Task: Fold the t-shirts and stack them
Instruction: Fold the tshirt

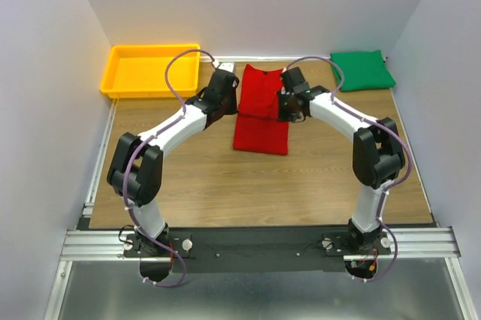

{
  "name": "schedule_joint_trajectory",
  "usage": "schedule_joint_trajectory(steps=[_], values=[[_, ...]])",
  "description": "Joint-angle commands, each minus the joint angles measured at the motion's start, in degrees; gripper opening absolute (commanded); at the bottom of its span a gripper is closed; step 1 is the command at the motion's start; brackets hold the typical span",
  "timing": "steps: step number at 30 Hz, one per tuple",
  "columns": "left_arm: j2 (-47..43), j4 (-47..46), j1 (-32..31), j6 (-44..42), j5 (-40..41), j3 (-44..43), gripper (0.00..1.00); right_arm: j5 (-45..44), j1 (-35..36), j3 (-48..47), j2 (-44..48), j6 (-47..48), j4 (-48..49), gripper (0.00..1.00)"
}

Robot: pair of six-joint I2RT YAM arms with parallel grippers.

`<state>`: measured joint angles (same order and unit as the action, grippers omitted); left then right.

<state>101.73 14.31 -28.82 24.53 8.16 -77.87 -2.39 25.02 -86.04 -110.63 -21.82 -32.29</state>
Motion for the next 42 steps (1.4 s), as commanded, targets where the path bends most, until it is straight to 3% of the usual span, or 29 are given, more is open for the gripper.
schedule_joint_trajectory(steps=[1, 2, 6, 13, 20, 26, 29, 32, 35, 38, 42], values=[[-0.66, -1.12, -4.57, 4.81, -2.35, 5.52, 0.23, -0.95, 4.69, 4.12, 1.56, -1.38, 8.12, 0.18], [0.04, -1.21, -5.89, 5.34, -3.06, 7.36, 0.21, -0.25, 5.21, 4.47, 1.38, -1.81, 9.60, 0.12], [1.88, -2.70, -7.39, 7.28, -6.04, 11.58, 0.14, 1.51, 5.57, 5.09, -1.16, -2.96, 13.04, 0.08], [3.03, -4.64, -7.66, 9.30, -9.74, 15.55, 0.12, 2.04, 5.57, 1.85, -6.52, -4.54, 16.56, 0.07], [2.51, -4.73, -7.66, 9.21, -9.75, 18.36, 0.12, -3.40, 5.22, -4.04, -12.23, -2.26, 17.26, 0.08], [1.36, -4.73, -7.66, 9.21, -10.27, 20.03, 0.12, -5.96, 1.89, -14.93, -16.72, 1.60, 17.35, 0.09], [1.10, -5.16, -7.74, 9.13, -10.80, 20.56, 0.12, -4.38, -1.10, -24.68, -21.02, 3.01, 17.26, 0.14], [0.40, -5.69, -7.83, 9.39, -11.06, 20.91, 0.12, -0.61, -4.00, -28.56, -21.65, 2.67, 17.18, 0.19], [-1.18, -6.66, -7.83, 9.92, -10.71, 21.26, 0.12, 4.39, -4.80, -25.25, -16.41, 1.00, 17.26, 0.22], [-4.17, -8.94, -7.83, 10.09, -10.62, 22.05, 0.12, 11.16, -5.76, -14.62, -10.59, -2.34, 18.75, 0.25], [-11.11, -17.43, -6.87, 11.58, -12.54, 26.53, 0.12, 31.10, -7.08, 10.11, 2.92, -9.96, 29.98, 0.25]])
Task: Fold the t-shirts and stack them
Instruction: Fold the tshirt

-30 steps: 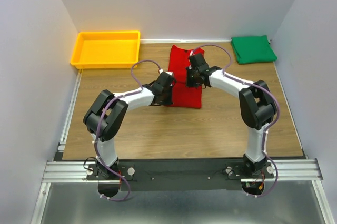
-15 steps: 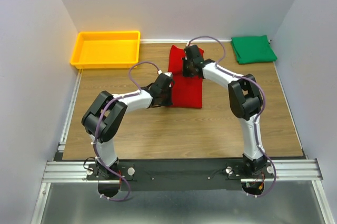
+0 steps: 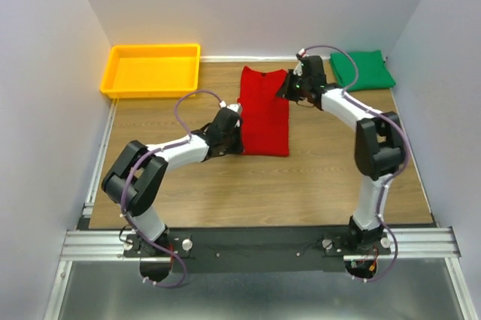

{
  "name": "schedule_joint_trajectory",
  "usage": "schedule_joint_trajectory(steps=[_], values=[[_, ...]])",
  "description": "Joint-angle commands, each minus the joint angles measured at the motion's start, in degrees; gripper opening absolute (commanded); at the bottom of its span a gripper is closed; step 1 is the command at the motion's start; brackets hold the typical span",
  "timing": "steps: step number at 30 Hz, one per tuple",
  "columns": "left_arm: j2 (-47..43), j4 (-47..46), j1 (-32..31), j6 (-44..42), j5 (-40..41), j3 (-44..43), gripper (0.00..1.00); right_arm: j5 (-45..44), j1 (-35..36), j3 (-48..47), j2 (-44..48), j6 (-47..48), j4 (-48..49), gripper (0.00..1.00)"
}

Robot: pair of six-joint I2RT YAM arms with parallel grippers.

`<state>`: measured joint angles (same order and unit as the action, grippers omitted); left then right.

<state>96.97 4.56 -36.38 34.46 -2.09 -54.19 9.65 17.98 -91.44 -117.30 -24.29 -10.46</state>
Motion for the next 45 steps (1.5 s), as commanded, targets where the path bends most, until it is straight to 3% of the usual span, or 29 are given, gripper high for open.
schedule_joint_trajectory(steps=[1, 4, 5, 6, 15, 20, 24, 28, 34, 40, 45], values=[[-7.48, -9.72, 1.22, 3.06, -3.53, 5.56, 0.12, 22.48, -0.31, 20.46, 11.54, -9.70, 15.83, 0.26], [-9.95, -18.92, 3.07, 5.09, -7.30, 9.80, 0.12, 32.69, -0.57, 36.25, 17.52, -19.51, 29.39, 0.31], [-9.78, -20.62, 3.42, 5.44, -8.19, 10.77, 0.12, 34.28, -0.57, 39.11, 18.06, -21.83, 37.36, 0.31], [-8.65, -22.82, 3.94, 5.79, -10.28, 11.56, 0.12, 35.95, -0.57, 41.67, 18.24, -23.76, 39.44, 0.31], [3.21, -26.71, 8.52, 7.73, -15.93, 11.92, 0.09, 38.42, -4.08, 53.63, 7.00, -24.04, 48.24, 0.34], [4.90, -26.79, 10.62, 10.01, -17.78, 15.16, 0.06, 39.65, -9.18, 59.53, 2.78, -25.45, 53.34, 0.33], [1.31, -27.06, 12.73, 10.72, -17.69, 18.59, 0.06, 41.85, -10.86, 60.76, 5.05, -25.54, 53.70, 0.33], [-4.58, -25.65, 12.65, 10.81, -17.07, 19.21, 0.06, 42.91, -9.63, 59.80, 13.75, -29.14, 53.52, 0.39], [-16.36, -23.02, 12.65, 11.33, -10.85, 20.00, 0.17, 39.67, -1.03, 52.95, 17.37, -34.67, 53.52, 0.45], [-26.73, -20.47, 12.74, 11.16, -1.28, 22.38, 0.32, 37.20, 6.62, 45.57, 7.18, -38.27, 55.98, 0.45], [-30.87, -19.85, 12.83, 9.32, 1.30, 23.17, 0.43, 34.83, 9.36, 44.68, -1.78, -40.66, 59.32, 0.45]])
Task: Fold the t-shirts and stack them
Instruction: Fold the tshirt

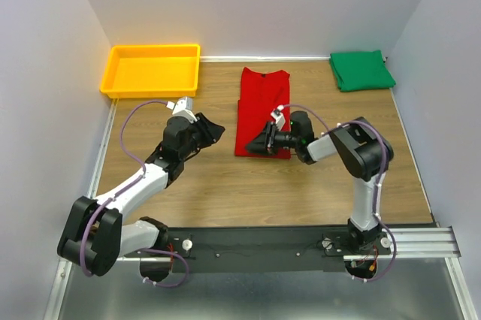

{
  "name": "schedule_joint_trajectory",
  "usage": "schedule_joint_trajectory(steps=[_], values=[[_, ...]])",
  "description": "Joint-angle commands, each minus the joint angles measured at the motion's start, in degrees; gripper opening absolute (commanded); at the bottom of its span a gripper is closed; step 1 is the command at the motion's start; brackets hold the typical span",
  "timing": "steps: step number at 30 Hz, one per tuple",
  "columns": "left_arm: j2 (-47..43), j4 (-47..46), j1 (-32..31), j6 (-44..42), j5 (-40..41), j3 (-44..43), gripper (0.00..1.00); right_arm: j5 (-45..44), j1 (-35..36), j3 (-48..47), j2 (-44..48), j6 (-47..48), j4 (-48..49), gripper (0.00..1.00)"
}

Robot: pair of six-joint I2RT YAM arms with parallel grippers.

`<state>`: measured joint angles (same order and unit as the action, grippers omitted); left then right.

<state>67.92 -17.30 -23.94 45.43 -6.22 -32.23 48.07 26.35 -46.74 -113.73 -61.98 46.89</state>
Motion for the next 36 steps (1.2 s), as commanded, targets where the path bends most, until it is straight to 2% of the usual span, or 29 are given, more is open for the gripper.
schedule_joint_trajectory(steps=[1, 4, 7, 11, 14, 18, 24, 29, 31, 36], values=[[-1.83, 1.66, 0.39, -1.83, 5.60, 1.29, 0.43, -4.47, 0.99, 0.42, -7.71, -3.06, 2.15, 0.45], [-1.04, 0.35, 0.39, -2.01, 4.73, 1.47, 0.43, -8.42, 0.90, 3.05, -9.92, -2.80, 2.15, 0.44], [1.32, -2.46, 0.39, -2.45, 2.54, 1.29, 0.43, -8.70, 0.90, 4.20, -8.97, -3.33, 2.15, 0.43], [6.16, -6.07, 0.39, -3.50, -0.54, -2.03, 0.43, -8.70, -0.15, 3.24, 0.85, -2.71, 1.28, 0.43], [11.69, -9.41, 0.21, -3.77, -2.65, -4.94, 0.43, -7.21, -3.75, -0.01, 3.08, -3.41, 0.66, 0.43], [22.92, -11.97, 0.21, -3.68, -5.73, -14.41, 0.38, -3.96, -10.16, -6.25, -1.21, -4.82, 0.65, 0.43], [39.35, -13.64, 0.30, -1.40, -11.26, -27.85, 0.31, -4.30, -13.60, -16.70, -8.95, -6.57, 0.57, 0.43], [51.06, -13.20, 0.30, 0.89, -14.52, -38.85, 0.29, -8.08, -15.71, -20.49, -16.69, -7.10, 0.22, 0.43], [55.62, -11.80, 0.30, 1.59, -15.40, -41.24, 0.28, -10.27, -16.67, -20.41, -18.10, -7.63, -0.05, 0.43], [60.04, -11.53, 1.96, 5.27, -16.01, -42.22, 0.27, -14.58, -18.61, -18.04, -20.04, -8.07, -1.54, 0.43]])
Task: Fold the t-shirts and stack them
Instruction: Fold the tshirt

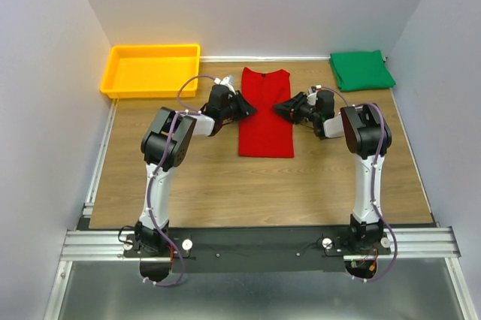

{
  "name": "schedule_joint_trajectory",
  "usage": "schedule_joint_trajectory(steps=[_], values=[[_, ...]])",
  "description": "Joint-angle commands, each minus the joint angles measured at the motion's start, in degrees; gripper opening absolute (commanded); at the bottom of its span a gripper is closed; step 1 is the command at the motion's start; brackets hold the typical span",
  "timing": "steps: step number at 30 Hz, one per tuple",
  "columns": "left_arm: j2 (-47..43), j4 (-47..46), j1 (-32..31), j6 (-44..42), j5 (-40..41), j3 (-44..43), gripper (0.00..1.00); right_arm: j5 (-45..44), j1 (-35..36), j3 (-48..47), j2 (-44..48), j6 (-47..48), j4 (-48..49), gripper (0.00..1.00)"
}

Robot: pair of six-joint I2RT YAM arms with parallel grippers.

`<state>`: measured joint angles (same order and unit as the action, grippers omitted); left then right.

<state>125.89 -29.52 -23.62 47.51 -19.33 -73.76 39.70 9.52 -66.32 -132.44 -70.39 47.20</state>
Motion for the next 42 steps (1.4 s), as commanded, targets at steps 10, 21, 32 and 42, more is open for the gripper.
schedule_joint_trajectory(steps=[10, 21, 32, 42], values=[[-6.76, 9.21, 3.23, -2.49, 2.53, 1.41, 0.29, -8.24, -2.84, 2.69, 11.03, 12.26, -15.36, 0.44], [-26.47, 35.12, -1.95, -16.82, 28.01, 3.27, 0.49, -25.01, -0.21, 6.73, 32.06, 37.59, -55.60, 0.44], [-38.26, 45.25, -11.97, -15.69, 35.95, 14.86, 0.63, -45.50, 14.64, 12.97, 41.04, 39.72, -70.92, 0.47], [-38.17, 43.93, -14.88, -15.07, 33.57, 16.54, 0.63, -52.18, 19.39, 11.04, 35.86, 37.78, -72.86, 0.46]])
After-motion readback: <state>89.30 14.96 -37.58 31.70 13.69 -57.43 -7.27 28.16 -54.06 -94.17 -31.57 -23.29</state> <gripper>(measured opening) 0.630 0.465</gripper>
